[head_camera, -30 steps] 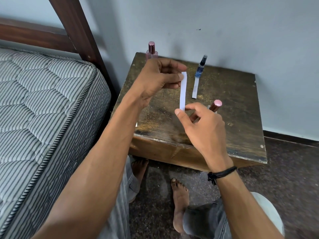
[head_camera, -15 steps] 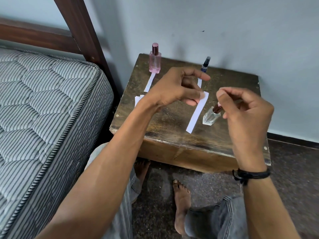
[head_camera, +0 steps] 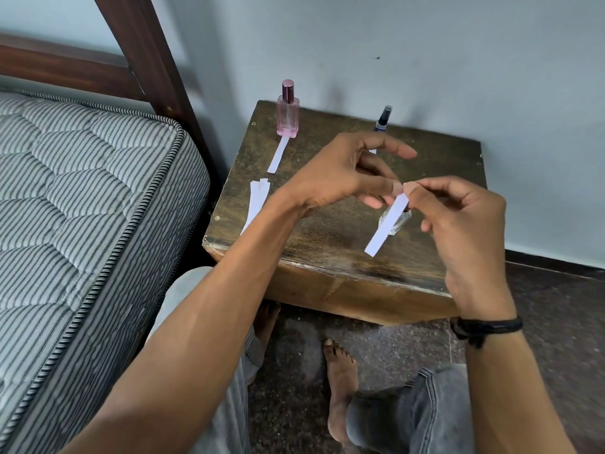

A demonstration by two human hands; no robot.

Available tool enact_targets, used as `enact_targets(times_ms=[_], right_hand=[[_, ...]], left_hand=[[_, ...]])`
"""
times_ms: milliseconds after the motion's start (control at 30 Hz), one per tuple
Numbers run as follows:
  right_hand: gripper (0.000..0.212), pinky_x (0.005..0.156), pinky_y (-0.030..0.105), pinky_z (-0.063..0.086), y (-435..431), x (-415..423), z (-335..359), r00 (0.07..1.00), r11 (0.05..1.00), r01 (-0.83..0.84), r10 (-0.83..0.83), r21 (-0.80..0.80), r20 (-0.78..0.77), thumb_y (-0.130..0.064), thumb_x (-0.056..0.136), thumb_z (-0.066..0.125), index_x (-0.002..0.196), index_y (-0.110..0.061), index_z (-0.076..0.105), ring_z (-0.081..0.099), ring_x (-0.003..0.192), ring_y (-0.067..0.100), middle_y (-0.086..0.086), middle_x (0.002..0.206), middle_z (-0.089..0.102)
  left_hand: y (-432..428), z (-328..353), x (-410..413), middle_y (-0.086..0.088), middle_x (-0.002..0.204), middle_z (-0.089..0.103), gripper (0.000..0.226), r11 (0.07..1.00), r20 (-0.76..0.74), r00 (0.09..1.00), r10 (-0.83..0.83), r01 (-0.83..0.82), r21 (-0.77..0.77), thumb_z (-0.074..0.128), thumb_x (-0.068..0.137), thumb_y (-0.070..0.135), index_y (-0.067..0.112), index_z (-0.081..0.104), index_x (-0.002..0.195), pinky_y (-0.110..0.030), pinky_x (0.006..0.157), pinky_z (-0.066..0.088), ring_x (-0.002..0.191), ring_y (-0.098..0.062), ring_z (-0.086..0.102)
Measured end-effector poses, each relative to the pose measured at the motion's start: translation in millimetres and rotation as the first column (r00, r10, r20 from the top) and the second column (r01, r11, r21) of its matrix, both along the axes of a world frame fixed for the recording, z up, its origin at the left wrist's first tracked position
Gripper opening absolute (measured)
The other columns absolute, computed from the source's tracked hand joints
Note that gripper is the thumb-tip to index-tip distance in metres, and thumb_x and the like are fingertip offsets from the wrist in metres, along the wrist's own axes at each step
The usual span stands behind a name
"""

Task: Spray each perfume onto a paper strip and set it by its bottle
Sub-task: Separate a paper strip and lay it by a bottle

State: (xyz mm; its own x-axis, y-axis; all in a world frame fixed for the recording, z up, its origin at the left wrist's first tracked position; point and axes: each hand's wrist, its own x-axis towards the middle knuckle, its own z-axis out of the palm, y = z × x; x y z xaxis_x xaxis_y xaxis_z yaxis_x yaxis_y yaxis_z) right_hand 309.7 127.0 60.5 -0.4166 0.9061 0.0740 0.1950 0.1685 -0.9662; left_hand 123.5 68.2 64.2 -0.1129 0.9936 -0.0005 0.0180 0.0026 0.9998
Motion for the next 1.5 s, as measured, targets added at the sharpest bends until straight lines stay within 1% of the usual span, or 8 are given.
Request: enact_targets(times_ms=[100,267,467,700,933,1167,1333,1500], right_hand=[[0.002,0.049,0.018,0.038,9.8,7.5,4.5,0.998,0.991,0.040,-0.045,-0.128,-0.034,-0.021,0.087,0.080,0.086,-0.019,0.080,0.047,0.054,0.012,0.003,0.080,0.075],[0.007,0.033,0.016,0.018,39.7,26.2,18.9,0.997,0.944,0.042,-0.059,-0.327,-0.043,-0.013,0.087,0.076,0.081,-0.010,0.076,0.042,0.044,0.009,0.000,0.065,0.066],[0.008,0.033,0.016,0.021,94.3,34.5,23.1,0.986,0.951,0.091,-0.045,-0.296,0.159,-0.016,0.084,0.080,0.079,-0.010,0.078,0.041,0.046,0.011,0.002,0.068,0.068],[0.012,0.037,0.015,0.026,156.0,21.8,-13.4,0.943,0.946,0.093,0.016,-0.309,0.333,-0.018,0.085,0.081,0.092,-0.008,0.079,0.041,0.047,0.009,0.000,0.072,0.068],[0.007,0.044,0.018,0.029,183.6,14.2,-38.8,0.904,0.977,0.037,0.057,-0.210,0.424,-0.019,0.087,0.080,0.091,-0.013,0.079,0.039,0.049,0.011,0.000,0.072,0.066],[0.009,0.051,0.022,0.035,195.3,6.9,-54.0,0.898,0.995,0.025,0.022,-0.101,0.439,-0.020,0.089,0.079,0.094,-0.013,0.078,0.042,0.051,0.013,0.004,0.072,0.065],[0.009,0.046,0.014,0.039,201.2,2.6,-63.7,0.895,1.000,-0.009,0.007,0.001,0.445,-0.019,0.090,0.079,0.094,-0.011,0.078,0.048,0.042,0.000,0.003,0.069,0.064],[0.007,0.073,0.038,0.054,206.0,5.0,-75.3,0.880,0.989,-0.057,-0.016,0.139,0.475,-0.028,0.087,0.080,0.089,-0.021,0.079,0.063,0.067,0.012,-0.002,0.076,0.074]], left_hand=[[-0.4,1.3,-1.8,-0.015,0.095,0.077,0.036,0.999,0.012,0.999,0.042,-0.043,0.008,0.072,0.090,0.004,0.005,0.063,0.125,-0.031,0.069,0.059,0.089,-0.031,0.075],[1.9,-3.0,-6.7,-0.016,0.092,0.077,0.025,0.985,0.003,0.985,0.174,-0.174,0.001,0.070,0.092,0.006,0.001,0.067,0.117,-0.022,0.058,0.053,0.078,-0.018,0.073],[8.6,-8.6,-9.2,-0.014,0.090,0.077,0.016,0.949,-0.046,0.951,0.306,-0.309,-0.061,0.069,0.093,0.009,0.003,0.071,0.108,-0.020,0.056,0.051,0.074,-0.016,0.070],[7.3,-9.8,-17.4,-0.012,0.090,0.077,0.013,0.922,-0.049,0.926,0.375,-0.378,-0.086,0.068,0.094,0.009,0.005,0.072,0.106,-0.021,0.061,0.053,0.075,-0.017,0.069],[9.8,-12.3,-23.7,-0.013,0.090,0.076,0.011,0.910,-0.068,0.917,0.393,-0.398,-0.117,0.068,0.094,0.009,0.006,0.073,0.103,-0.022,0.063,0.053,0.075,-0.017,0.068],[10.5,-12.1,-22.1,-0.014,0.093,0.076,0.011,0.914,-0.106,0.921,0.374,-0.385,-0.126,0.068,0.094,0.010,0.006,0.073,0.103,-0.023,0.064,0.053,0.075,-0.016,0.067],[9.4,-12.7,-25.8,-0.013,0.094,0.076,0.012,0.908,-0.111,0.918,0.382,-0.395,-0.142,0.068,0.094,0.011,0.007,0.073,0.104,-0.025,0.068,0.055,0.078,-0.017,0.068],[9.3,-11.7,-27.0,-0.013,0.096,0.076,0.015,0.907,-0.121,0.918,0.377,-0.392,-0.151,0.068,0.094,0.011,0.005,0.072,0.107,-0.023,0.068,0.055,0.078,-0.016,0.068]])
